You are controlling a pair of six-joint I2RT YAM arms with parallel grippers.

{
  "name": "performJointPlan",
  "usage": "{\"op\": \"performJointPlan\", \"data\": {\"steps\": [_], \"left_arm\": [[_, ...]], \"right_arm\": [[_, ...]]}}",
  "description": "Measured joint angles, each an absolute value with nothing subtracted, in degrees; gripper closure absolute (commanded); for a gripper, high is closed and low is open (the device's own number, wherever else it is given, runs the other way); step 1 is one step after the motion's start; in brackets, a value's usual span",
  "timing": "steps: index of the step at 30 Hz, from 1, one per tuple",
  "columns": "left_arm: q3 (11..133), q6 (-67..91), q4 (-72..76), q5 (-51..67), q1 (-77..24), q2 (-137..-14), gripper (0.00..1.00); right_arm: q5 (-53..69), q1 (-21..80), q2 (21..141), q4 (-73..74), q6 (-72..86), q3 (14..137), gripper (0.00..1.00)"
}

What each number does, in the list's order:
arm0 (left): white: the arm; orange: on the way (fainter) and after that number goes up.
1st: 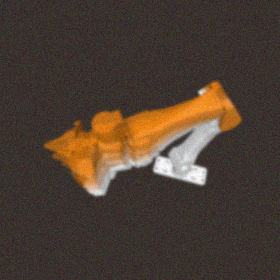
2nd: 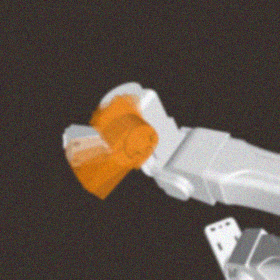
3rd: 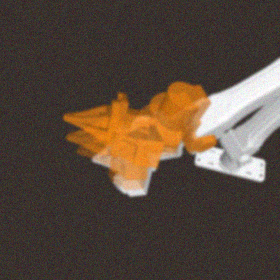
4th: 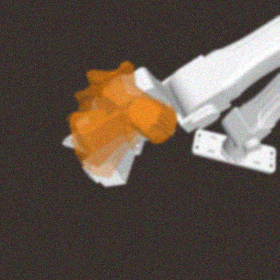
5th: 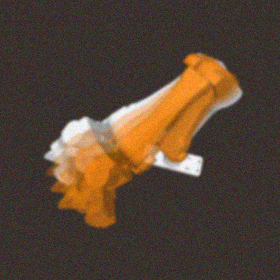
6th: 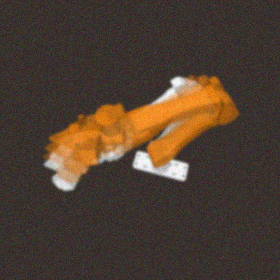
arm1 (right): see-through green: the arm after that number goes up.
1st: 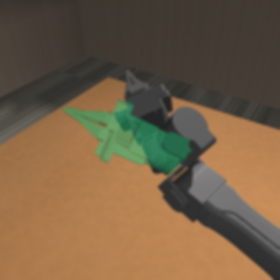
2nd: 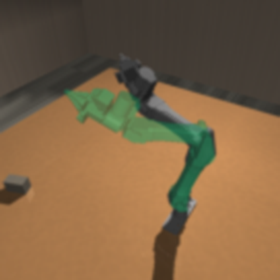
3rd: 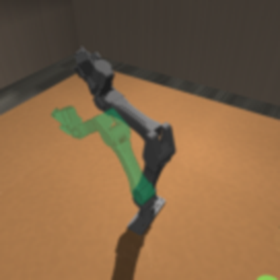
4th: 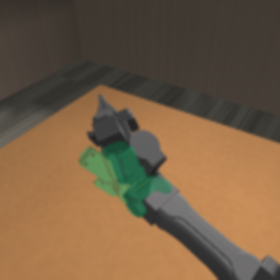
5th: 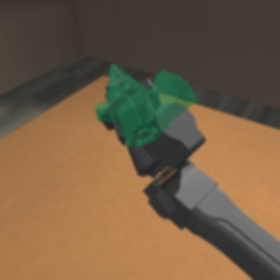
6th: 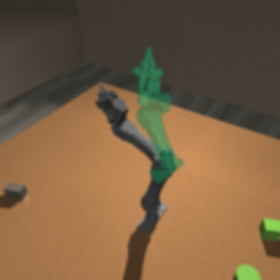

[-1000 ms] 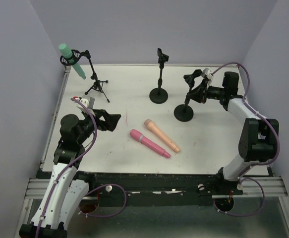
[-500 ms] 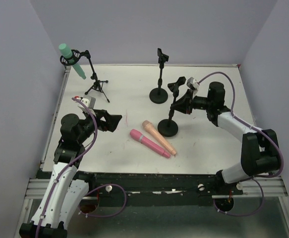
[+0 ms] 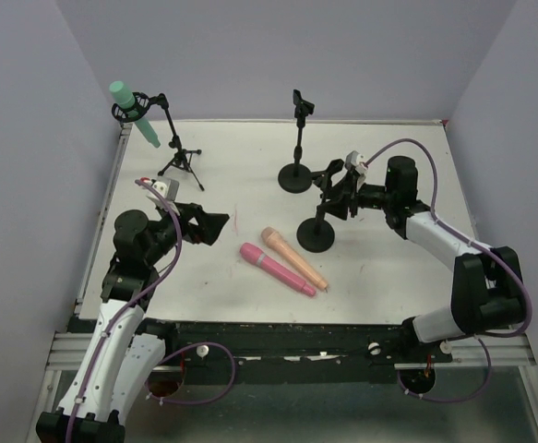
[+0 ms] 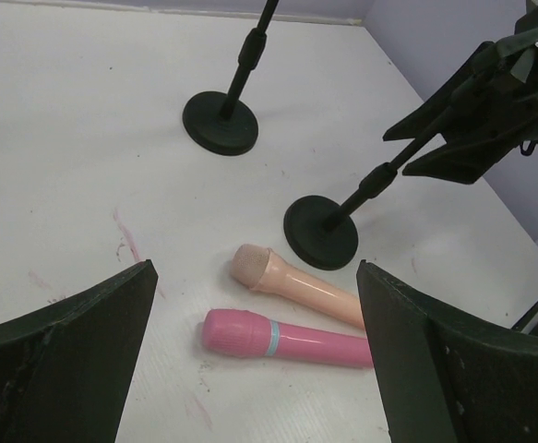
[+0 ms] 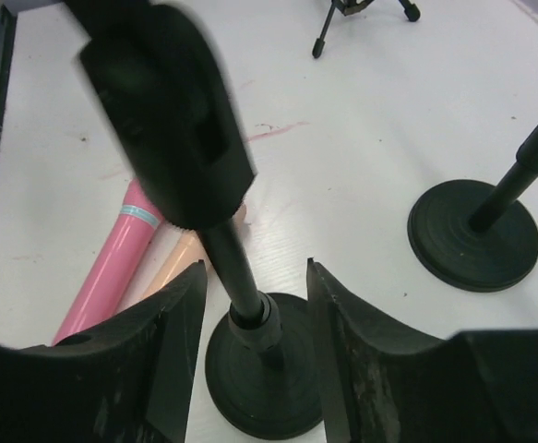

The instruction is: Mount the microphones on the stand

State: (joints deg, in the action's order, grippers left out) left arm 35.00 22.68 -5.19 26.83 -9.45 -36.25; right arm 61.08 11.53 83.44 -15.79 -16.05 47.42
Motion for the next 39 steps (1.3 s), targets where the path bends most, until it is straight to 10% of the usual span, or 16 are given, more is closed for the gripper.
{"op": "performJointPlan", "data": {"steps": [7,20,39], "left_arm": [[34.6,34.4,-5.2,26.3,-9.8,-39.2,0.02],[27.6,62.5,-15.6,7.6,-29.7,-39.4,0.03],[51.0,85.5,-36.6,-13.5,-47.5,-77.9,0.23]], "right_arm": [[59.7,11.2,79.9,-10.9,-19.7,47.2,0.0],[57.7,1.5,70.6,7.7,-29.8,48.7,0.0],[57.6,1.0,68.2,10.3,-33.1,46.7,0.0]]}}
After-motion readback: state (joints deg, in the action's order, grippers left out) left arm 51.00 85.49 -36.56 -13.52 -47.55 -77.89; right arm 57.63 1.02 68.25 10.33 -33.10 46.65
